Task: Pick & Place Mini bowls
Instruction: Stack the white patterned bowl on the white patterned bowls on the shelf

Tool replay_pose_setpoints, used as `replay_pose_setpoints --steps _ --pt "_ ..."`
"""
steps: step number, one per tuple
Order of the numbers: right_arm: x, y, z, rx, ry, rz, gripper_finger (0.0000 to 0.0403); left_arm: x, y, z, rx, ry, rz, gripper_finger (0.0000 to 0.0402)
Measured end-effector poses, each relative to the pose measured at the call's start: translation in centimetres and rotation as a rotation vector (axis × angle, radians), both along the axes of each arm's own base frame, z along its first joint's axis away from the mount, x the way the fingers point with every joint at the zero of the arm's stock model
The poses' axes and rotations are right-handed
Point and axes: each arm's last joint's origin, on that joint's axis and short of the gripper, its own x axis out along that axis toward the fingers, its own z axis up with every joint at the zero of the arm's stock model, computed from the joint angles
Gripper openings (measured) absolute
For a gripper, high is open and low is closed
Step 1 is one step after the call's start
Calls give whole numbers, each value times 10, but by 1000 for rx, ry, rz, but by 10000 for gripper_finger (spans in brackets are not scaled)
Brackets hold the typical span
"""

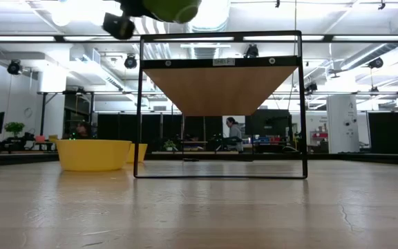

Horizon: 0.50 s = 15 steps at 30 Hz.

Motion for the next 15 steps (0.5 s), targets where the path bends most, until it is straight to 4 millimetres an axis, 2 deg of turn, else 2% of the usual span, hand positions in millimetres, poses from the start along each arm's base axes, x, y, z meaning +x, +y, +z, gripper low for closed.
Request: replay_pose_setpoints --steps 7,11,15 --pt "-2 -1 2 -62 -65 -168 56 22 66 19 10 -47 76 2" --pt "-4 0 3 -120 -93 -245 57 41 90 22 8 -49 111 2" --pt "-5 0 3 -165 -72 -238 59 62 109 18 2 -37 132 2"
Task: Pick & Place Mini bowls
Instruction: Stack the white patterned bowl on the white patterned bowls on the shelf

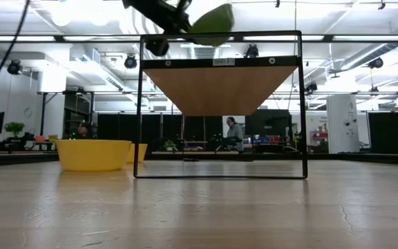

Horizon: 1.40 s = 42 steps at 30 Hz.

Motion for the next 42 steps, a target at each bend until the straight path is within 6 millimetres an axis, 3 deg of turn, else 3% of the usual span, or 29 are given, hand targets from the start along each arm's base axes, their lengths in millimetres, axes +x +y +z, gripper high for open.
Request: replay_pose_setpoints --steps 6,13,26,42 --pt "-2 -1 -3 -5 20 -25 57 30 20 -16 35 50 14 1" --pt "-6 -1 -6 4 47 -43 57 40 43 -33 28 133 88 1" --pt "-8 -2 -6 -20 54 -58 57 36 42 -43 53 275 109 2" --pt "-9 -3 -7 -32 71 -64 57 38 41 -41 65 246 105 10"
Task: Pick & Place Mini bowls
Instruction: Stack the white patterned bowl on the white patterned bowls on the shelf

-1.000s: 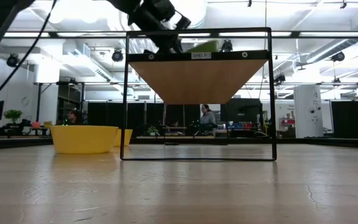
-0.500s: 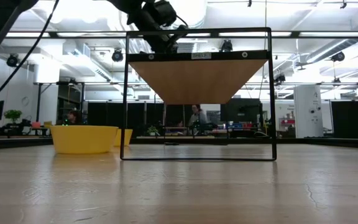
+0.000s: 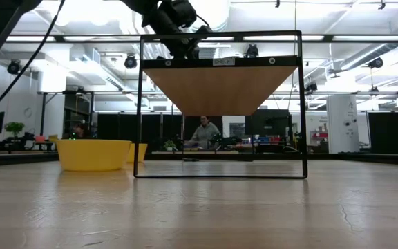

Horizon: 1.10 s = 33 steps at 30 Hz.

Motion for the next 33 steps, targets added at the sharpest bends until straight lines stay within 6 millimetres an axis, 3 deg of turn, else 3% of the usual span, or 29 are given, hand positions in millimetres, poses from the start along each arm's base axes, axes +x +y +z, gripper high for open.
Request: replay_pose_setpoints --steps 25,33 --pt "0 0 0 -12 -4 -11 57 6 -2 -9 -15 11 -28 13" --pt "0 0 0 -12 -4 -11 57 8 -3 -7 -13 1 -29 70"
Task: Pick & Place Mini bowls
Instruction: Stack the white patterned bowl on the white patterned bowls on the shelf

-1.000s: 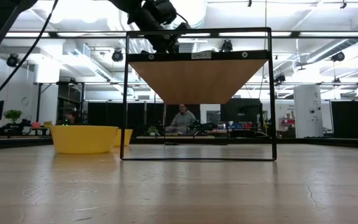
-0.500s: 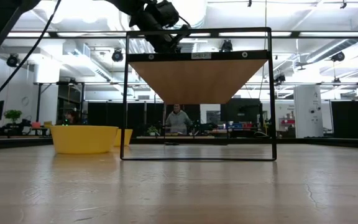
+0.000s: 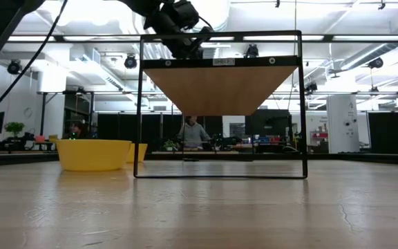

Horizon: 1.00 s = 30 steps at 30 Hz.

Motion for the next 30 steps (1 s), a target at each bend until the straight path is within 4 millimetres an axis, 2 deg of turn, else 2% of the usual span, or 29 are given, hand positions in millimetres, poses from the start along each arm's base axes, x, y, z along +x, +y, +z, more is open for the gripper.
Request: replay_pose_setpoints --steps 6,12,20,30 --pt "0 0 0 0 0 0 57 -1 -1 11 12 -22 -3 100" --pt "0 0 0 0 2 0 57 -2 -2 19 24 -33 -9 101" --pt "1 0 -1 -1 6 0 57 -5 -4 8 -5 48 -30 101" --pt "1 0 -1 -2 11 2 57 -14 -9 27 54 10 -33 100"
